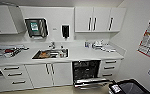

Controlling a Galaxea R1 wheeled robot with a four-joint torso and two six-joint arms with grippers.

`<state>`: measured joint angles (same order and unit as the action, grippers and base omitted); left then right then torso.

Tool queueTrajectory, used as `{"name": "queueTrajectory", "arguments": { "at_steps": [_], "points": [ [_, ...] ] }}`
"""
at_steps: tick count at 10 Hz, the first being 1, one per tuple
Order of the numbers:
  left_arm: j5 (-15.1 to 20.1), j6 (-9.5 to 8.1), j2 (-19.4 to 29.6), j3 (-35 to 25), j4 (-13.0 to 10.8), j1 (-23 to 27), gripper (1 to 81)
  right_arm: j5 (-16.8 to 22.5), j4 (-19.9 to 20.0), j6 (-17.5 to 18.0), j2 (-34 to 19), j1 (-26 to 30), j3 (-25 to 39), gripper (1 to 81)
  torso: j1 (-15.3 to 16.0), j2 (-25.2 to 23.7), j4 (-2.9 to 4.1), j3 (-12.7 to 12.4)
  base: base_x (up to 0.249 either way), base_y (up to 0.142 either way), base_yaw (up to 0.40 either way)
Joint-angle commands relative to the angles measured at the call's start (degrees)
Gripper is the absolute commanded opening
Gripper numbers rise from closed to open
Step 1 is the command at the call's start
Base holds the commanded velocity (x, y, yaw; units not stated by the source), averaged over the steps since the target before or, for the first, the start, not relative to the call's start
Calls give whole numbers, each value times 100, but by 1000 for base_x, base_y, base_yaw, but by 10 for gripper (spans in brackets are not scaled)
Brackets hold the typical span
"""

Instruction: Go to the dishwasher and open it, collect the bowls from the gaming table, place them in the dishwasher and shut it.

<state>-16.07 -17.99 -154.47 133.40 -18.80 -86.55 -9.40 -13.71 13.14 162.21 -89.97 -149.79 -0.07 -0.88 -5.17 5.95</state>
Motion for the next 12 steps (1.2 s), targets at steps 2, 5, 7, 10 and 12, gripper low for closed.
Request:
{"name": "queueTrajectory", "arguments": {
  "at_steps": [2,5,7,10,12],
  "points": [
    [157,15,117,-77,-80,231,10,254,-17,4,-107,202,-23,10,7,0,0,0,170,0,0],
    [157,15,109,-77,-80,230,10,254,-35,4,-81,202,12,10,7,0,0,0,169,0,0],
    [157,15,161,-183,-80,222,10,228,-35,4,-90,202,56,10,7,0,0,0,169,0,0],
    [157,15,188,-209,-80,231,10,228,-35,4,-81,220,91,10,19,6,0,5,169,0,0],
    [157,15,179,-209,-80,231,10,237,-35,-4,-89,219,73,10,7,-5,0,-2,169,0,0]
  ]
}}
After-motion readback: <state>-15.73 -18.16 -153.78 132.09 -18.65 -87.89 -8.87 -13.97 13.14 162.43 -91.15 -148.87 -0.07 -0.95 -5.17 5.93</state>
